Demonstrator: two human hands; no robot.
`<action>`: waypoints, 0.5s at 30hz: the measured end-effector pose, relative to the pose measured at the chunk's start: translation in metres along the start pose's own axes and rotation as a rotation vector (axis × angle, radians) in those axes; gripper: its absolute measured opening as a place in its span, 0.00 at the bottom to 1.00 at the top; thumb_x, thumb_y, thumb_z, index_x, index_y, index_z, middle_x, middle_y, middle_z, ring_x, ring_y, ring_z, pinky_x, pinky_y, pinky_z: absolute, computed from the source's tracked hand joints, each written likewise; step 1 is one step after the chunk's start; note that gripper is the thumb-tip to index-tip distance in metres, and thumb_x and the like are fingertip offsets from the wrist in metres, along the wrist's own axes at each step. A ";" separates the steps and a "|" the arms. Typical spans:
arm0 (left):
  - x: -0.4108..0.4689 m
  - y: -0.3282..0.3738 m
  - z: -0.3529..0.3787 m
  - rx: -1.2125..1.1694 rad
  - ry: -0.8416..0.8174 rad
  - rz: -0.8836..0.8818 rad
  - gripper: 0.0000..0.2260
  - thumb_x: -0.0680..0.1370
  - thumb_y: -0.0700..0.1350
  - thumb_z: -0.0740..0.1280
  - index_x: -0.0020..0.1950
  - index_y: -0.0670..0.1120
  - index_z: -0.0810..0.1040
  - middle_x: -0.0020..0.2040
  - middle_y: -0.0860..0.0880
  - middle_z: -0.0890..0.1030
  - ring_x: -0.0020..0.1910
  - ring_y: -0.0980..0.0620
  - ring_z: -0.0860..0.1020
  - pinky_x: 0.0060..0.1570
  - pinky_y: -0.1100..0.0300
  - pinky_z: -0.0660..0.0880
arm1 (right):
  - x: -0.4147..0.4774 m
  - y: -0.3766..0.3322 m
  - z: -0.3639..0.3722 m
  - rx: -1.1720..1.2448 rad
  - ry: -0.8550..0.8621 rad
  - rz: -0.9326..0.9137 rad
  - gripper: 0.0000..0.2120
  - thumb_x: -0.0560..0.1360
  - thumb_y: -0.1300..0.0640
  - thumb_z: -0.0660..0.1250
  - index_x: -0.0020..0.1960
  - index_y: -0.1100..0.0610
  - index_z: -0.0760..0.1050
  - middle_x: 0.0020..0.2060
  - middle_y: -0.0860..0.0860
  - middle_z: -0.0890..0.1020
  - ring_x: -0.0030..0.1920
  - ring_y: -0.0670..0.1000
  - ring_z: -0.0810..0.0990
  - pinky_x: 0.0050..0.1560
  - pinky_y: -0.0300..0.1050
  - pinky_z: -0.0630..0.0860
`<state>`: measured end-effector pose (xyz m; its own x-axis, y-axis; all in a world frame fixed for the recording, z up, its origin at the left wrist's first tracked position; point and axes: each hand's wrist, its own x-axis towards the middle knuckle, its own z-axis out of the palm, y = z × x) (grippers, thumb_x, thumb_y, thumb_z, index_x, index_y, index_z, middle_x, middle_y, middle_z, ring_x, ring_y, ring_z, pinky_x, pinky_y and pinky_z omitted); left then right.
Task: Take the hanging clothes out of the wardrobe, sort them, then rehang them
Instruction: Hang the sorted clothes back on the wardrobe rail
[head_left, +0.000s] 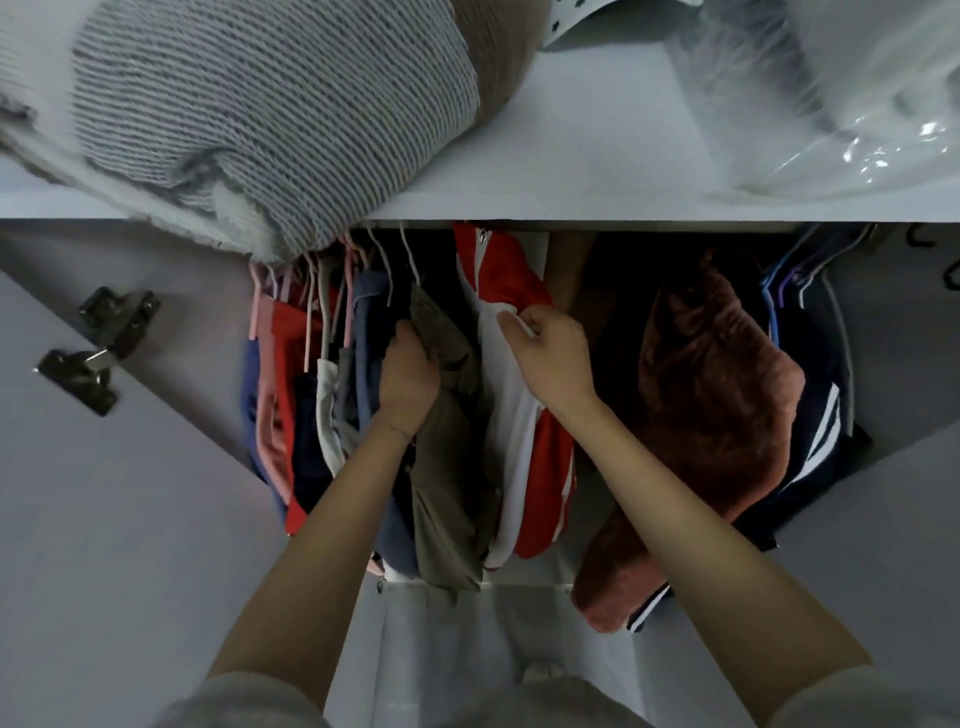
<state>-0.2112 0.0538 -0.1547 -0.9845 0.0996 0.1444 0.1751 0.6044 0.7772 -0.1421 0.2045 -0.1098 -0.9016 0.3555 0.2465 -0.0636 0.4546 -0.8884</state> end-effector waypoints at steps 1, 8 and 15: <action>-0.003 -0.002 -0.002 0.000 -0.006 0.029 0.11 0.81 0.42 0.62 0.59 0.36 0.70 0.53 0.37 0.80 0.50 0.41 0.79 0.46 0.54 0.75 | 0.002 0.001 0.005 -0.015 -0.016 0.000 0.23 0.79 0.56 0.65 0.29 0.54 0.61 0.24 0.49 0.65 0.26 0.46 0.65 0.31 0.42 0.63; -0.028 -0.016 -0.019 -0.025 -0.026 0.097 0.17 0.80 0.38 0.64 0.68 0.37 0.68 0.57 0.41 0.80 0.54 0.46 0.79 0.48 0.63 0.72 | -0.006 0.016 0.037 -0.095 -0.117 0.018 0.20 0.82 0.53 0.61 0.33 0.51 0.60 0.26 0.47 0.65 0.27 0.46 0.65 0.31 0.42 0.64; -0.073 -0.021 -0.037 -0.102 0.026 0.227 0.11 0.80 0.36 0.64 0.62 0.38 0.74 0.54 0.50 0.75 0.54 0.53 0.74 0.57 0.60 0.72 | -0.022 0.014 0.077 -0.168 -0.184 0.130 0.13 0.84 0.55 0.57 0.61 0.63 0.72 0.47 0.59 0.80 0.45 0.54 0.78 0.41 0.38 0.66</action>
<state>-0.1431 0.0043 -0.1588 -0.9195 0.2022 0.3372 0.3931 0.4857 0.7808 -0.1566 0.1402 -0.1577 -0.9611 0.2724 0.0467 0.1156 0.5497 -0.8274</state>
